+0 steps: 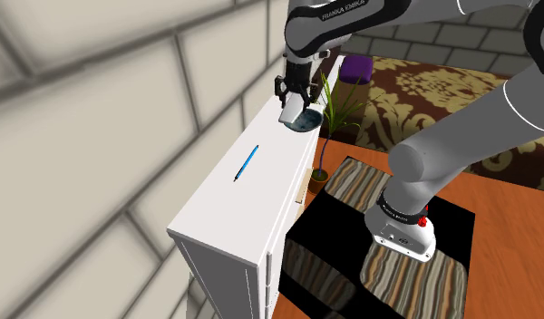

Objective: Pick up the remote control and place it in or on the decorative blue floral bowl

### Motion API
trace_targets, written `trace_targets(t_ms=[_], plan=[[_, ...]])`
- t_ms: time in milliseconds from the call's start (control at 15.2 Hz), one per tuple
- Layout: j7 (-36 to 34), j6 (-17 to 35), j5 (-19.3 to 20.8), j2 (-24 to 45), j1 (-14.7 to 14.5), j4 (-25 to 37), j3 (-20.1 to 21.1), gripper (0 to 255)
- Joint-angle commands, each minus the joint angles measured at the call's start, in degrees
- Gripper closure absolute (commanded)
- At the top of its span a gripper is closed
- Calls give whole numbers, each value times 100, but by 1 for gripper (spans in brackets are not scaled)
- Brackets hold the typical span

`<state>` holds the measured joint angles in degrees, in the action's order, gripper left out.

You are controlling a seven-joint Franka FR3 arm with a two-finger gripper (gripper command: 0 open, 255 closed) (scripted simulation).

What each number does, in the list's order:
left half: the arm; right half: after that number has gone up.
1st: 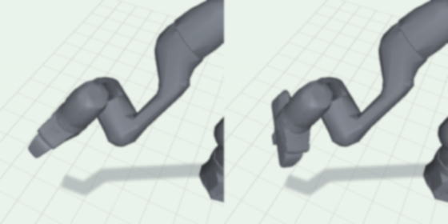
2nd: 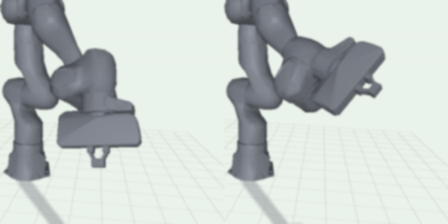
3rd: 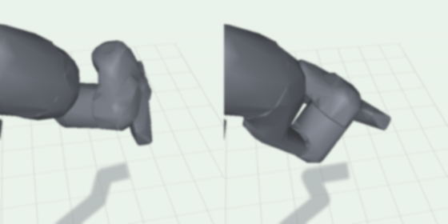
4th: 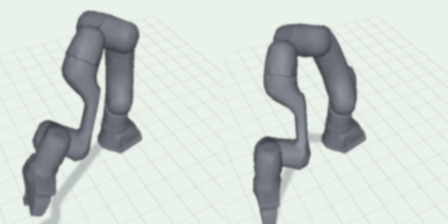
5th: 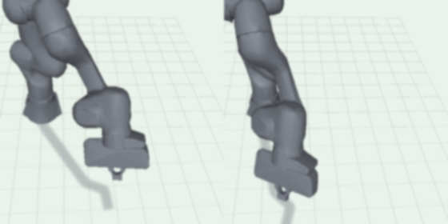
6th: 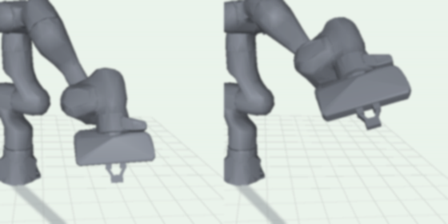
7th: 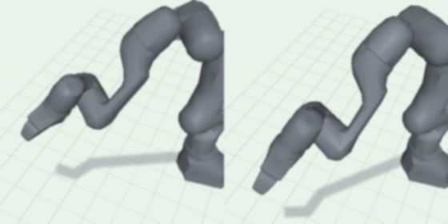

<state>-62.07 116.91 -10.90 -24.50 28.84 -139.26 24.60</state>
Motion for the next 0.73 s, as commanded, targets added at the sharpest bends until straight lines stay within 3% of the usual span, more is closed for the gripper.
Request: trace_targets(t_ms=[0, 264, 660], plan=[[286, -26, 81, -23, 114, -18, -212, 255], [720, 5, 269, 134, 350, 70, -533, 255], [700, 510, 268, 320, 351, -252, -466, 255]])
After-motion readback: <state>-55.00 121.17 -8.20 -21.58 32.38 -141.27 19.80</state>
